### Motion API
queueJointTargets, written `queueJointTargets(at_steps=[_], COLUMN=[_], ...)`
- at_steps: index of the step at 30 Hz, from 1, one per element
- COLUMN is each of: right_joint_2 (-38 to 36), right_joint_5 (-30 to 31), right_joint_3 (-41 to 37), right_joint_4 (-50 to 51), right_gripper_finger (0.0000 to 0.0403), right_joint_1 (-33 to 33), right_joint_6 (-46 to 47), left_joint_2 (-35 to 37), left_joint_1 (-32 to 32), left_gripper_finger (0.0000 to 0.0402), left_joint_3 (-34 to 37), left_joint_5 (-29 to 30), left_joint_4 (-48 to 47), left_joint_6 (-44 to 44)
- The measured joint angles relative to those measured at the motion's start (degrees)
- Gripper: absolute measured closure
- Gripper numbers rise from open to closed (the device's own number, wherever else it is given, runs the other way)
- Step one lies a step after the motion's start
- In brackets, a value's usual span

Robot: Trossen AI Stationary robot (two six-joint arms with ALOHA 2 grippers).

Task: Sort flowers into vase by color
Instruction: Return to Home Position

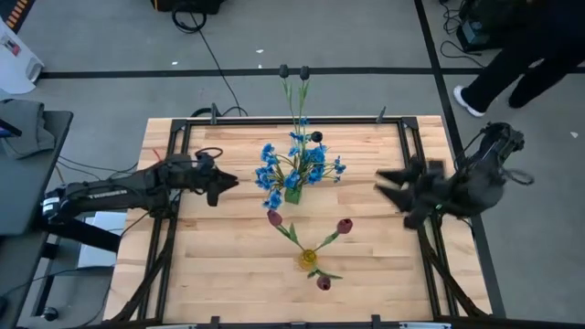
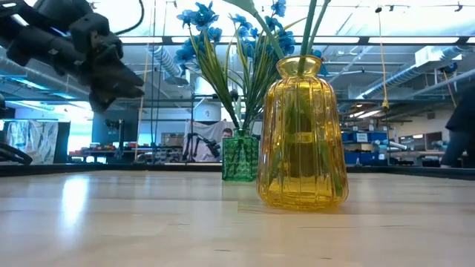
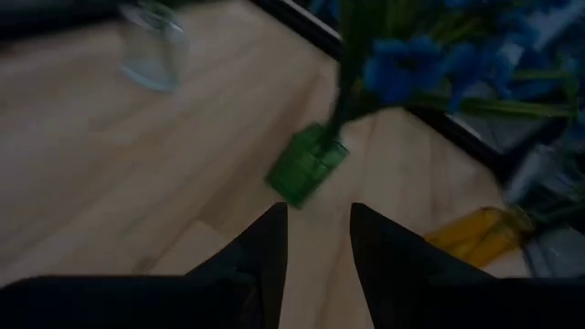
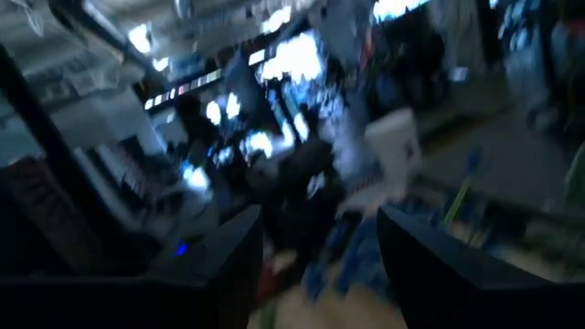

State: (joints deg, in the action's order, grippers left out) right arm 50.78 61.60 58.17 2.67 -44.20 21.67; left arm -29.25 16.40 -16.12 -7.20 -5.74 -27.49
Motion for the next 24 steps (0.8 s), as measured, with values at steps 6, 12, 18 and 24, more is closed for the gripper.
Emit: queueJointTargets(at_steps=[6,12,18,24], right_joint_2=[-4.87,-5.66,-5.82,-5.69], right_joint_5=[1.57,-7.24,-14.17,-32.2], right_joint_3=[0.0,0.02,0.02,0.02], right_joint_4=[-12.9,-25.65,-18.29,-1.65], right_gripper_finger=[0.0181,0.0181,0.0186,0.0189], right_joint_1=[0.73,4.24,13.66,26.36], right_joint_6=[-21.3,-38.92,-34.79,-15.66], left_joint_2=[9.9,13.16,13.63,13.61], left_joint_1=[0.0,0.0,0.0,0.0], left_gripper_finger=[0.0275,0.0275,0.0275,0.0275], left_joint_3=[-1.89,-4.11,-7.6,-9.99], left_joint_5=[9.08,10.53,12.8,14.59], left_joint_4=[-9.89,-16.46,-23.46,-25.99], left_joint_6=[4.48,6.03,6.2,6.24])
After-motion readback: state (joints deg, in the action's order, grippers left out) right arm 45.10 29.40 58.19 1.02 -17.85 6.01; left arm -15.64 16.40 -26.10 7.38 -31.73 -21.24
